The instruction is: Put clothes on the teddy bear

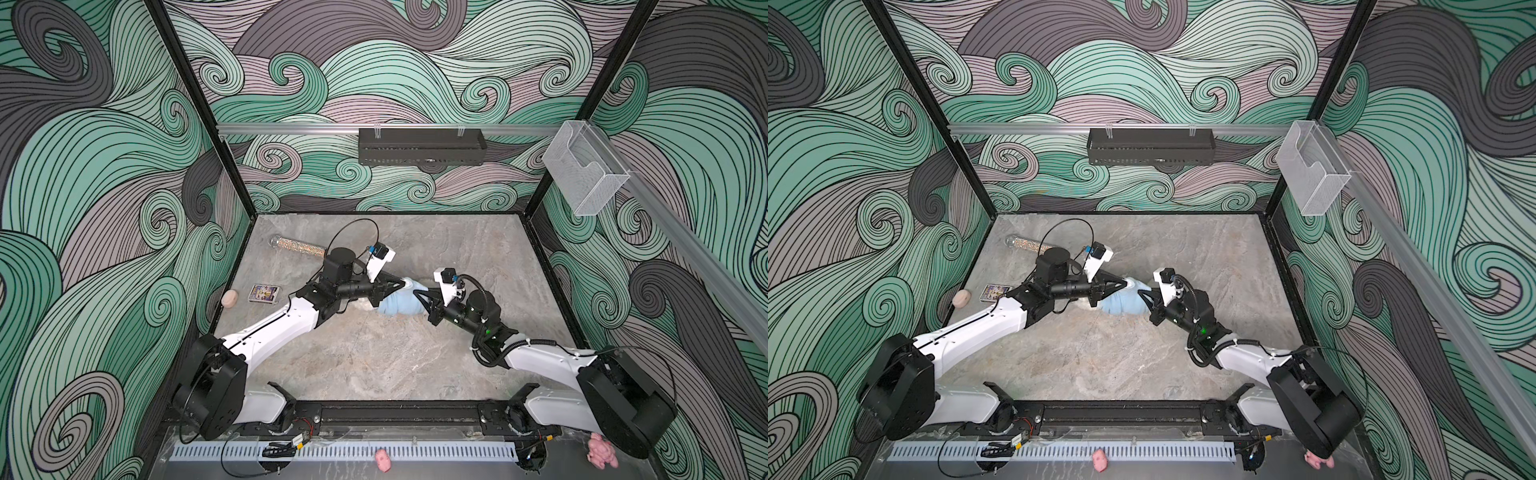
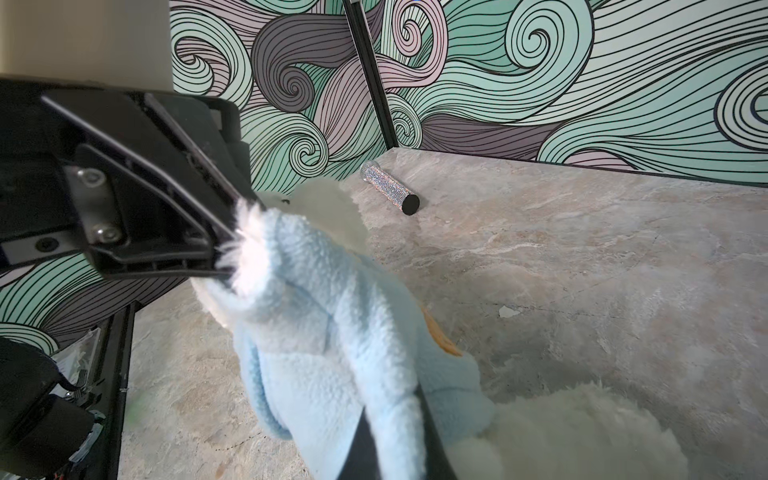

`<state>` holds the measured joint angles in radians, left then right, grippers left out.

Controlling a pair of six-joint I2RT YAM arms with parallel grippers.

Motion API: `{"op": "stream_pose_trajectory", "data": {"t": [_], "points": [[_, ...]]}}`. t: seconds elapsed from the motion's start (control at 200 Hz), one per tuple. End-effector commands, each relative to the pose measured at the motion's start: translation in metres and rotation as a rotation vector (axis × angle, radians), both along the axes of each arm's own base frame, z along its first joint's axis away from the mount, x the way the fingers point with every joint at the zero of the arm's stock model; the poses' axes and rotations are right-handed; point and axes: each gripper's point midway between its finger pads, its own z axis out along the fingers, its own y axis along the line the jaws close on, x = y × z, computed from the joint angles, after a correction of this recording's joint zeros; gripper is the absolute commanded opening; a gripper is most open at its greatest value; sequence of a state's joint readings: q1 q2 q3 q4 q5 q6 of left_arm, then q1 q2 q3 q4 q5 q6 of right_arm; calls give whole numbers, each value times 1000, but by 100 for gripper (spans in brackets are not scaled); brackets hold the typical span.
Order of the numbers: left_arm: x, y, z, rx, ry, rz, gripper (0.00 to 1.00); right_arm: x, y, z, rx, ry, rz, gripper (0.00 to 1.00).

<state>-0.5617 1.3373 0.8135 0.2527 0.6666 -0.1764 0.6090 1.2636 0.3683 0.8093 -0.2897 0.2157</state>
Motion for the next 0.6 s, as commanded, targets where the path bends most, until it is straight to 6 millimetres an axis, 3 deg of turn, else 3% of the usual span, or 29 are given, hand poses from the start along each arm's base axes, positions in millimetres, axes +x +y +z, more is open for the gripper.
{"op": "stream_pose_trajectory", "data": {"t": [0.0, 0.15, 0.2, 0.305, 0.435, 0.595], "points": [[0, 8, 43, -155, -29, 19, 0, 15, -30, -40, -116, 123, -175, 1], [-5, 16, 38, -241, 48, 13, 0, 24, -46, -51, -196, 159, -246, 0], [-10, 15, 26, -170, 46, -4, 0, 25, -46, -48, -198, 158, -238, 0], [-23, 18, -19, 99, 26, -23, 0, 23, -38, -39, -211, 145, -179, 3], [-28, 25, -51, 293, -33, -2, 0, 23, -39, -42, -246, 187, -144, 6], [-30, 20, -50, 281, -68, -3, 0, 22, -40, -46, -196, 255, -104, 1]]}}
